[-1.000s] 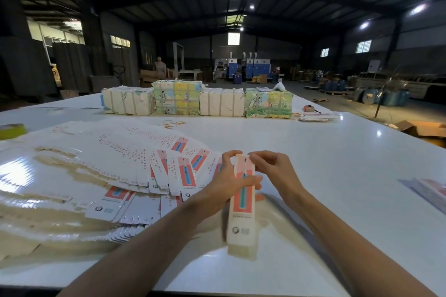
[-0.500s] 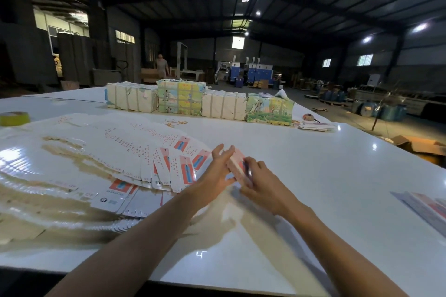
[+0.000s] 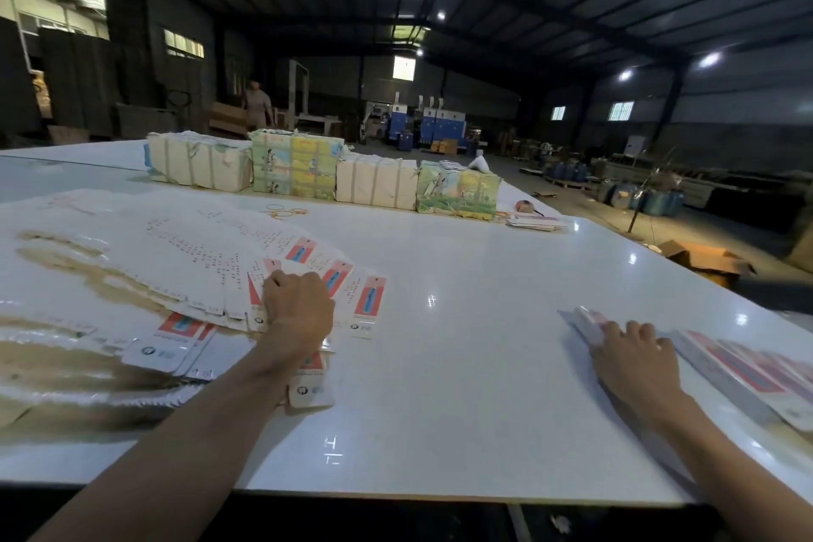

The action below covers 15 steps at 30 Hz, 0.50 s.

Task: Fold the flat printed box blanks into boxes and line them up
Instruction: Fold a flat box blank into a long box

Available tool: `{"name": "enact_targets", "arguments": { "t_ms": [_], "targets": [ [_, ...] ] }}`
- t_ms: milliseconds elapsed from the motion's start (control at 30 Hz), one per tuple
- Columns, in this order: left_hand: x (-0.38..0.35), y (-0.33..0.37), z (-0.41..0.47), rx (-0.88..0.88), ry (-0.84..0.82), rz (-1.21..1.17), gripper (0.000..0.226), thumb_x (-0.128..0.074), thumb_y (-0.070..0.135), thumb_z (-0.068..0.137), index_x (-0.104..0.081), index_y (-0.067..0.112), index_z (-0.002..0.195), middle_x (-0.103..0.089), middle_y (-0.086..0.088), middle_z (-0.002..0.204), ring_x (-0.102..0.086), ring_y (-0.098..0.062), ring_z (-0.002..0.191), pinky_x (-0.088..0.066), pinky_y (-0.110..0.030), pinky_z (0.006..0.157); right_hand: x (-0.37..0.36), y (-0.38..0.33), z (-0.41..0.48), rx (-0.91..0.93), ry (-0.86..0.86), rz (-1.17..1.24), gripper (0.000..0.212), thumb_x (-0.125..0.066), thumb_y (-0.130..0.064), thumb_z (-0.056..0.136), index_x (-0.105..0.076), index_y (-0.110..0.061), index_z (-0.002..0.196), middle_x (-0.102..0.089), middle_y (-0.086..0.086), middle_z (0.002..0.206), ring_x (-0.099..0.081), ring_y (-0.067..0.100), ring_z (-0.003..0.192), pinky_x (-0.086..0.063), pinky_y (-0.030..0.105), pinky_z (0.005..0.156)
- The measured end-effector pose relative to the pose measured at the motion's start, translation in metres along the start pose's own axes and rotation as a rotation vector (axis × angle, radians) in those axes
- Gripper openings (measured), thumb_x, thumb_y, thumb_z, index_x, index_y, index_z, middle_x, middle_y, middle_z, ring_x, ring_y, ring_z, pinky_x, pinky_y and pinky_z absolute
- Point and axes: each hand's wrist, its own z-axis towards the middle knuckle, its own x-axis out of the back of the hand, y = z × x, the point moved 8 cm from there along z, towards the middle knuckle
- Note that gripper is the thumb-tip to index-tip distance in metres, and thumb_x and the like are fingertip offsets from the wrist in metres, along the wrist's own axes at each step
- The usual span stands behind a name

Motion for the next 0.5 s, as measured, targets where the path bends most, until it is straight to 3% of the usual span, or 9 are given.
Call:
{"name": "enact_targets", "arguments": {
  "t_ms": [67,167,233,300,367,400,500],
  "targets": [
    [-0.002,0.003,0.002,-0.005,-0.007,-0.043,0.054,-0.053,0.056,0.103,-0.048,0.015,0.137,-0.060,-0.013,0.133,-0.055,-0.029,0.119,-0.043,-0.041,0.106,-0.004,0.024,-0.004,-0.019,0.005,-0.068,0.040,-0.035,-0.027,0.109,-0.052,-0.016,0.143,-0.056,0.004,0.141,-0.051,0.024,0.134,-0.045,0.034,0.108],
    [-0.003,0.006,0.004,-0.025,-0.014,-0.210,0.095,-0.068,0.057,0.095,-0.019,0.009,0.161,-0.040,-0.024,0.153,-0.046,-0.038,0.136,-0.042,-0.045,0.113,-0.008,0.060,-0.007,-0.070,-0.002,-0.112,0.038,-0.037,-0.027,0.109,-0.055,-0.016,0.141,-0.056,0.005,0.142,-0.052,0.023,0.134,-0.046,0.034,0.110],
    [-0.002,0.006,0.006,-0.026,-0.029,-0.436,0.113,-0.082,0.046,0.088,-0.006,0.011,0.164,-0.032,-0.027,0.154,-0.050,-0.041,0.133,-0.051,-0.045,0.103,-0.012,0.082,-0.008,-0.109,-0.003,-0.102,0.037,-0.040,-0.026,0.108,-0.057,-0.015,0.138,-0.058,0.006,0.141,-0.053,0.024,0.132,-0.045,0.036,0.109],
    [-0.004,0.009,0.009,-0.015,-0.099,-0.686,0.120,-0.087,0.034,0.086,0.001,0.013,0.165,-0.040,-0.025,0.148,-0.065,-0.037,0.117,-0.059,-0.040,0.082,-0.017,0.101,-0.009,-0.140,0.008,-0.095,0.034,-0.043,-0.024,0.106,-0.060,-0.013,0.132,-0.060,0.009,0.136,-0.055,0.027,0.127,-0.046,0.038,0.107],
    [-0.007,0.016,0.008,-0.008,-0.194,-0.902,0.109,-0.085,0.028,0.089,-0.006,0.015,0.163,-0.060,-0.012,0.123,-0.074,-0.024,0.087,-0.056,-0.031,0.059,-0.023,0.120,-0.008,-0.182,-0.003,-0.125,0.032,-0.043,-0.022,0.105,-0.062,-0.012,0.129,-0.060,0.011,0.133,-0.055,0.029,0.125,-0.047,0.041,0.106],
    [-0.009,0.021,0.006,-0.005,-0.231,-1.012,0.095,-0.083,0.026,0.091,-0.018,0.017,0.160,-0.066,-0.004,0.111,-0.075,-0.020,0.077,-0.055,-0.029,0.053,-0.026,0.128,-0.008,-0.204,-0.016,-0.154,0.034,-0.042,-0.021,0.105,-0.061,-0.012,0.130,-0.060,0.011,0.134,-0.055,0.029,0.126,-0.047,0.041,0.107],
    [-0.009,0.036,-0.001,-0.013,-0.299,-1.282,0.047,-0.077,0.029,0.096,-0.059,0.021,0.138,-0.078,-0.003,0.094,-0.079,-0.019,0.070,-0.063,-0.037,0.061,-0.027,0.138,-0.003,-0.217,-0.020,-0.176,0.033,-0.046,-0.024,0.103,-0.061,-0.014,0.131,-0.060,0.009,0.134,-0.055,0.027,0.125,-0.050,0.040,0.106]
  ]
}}
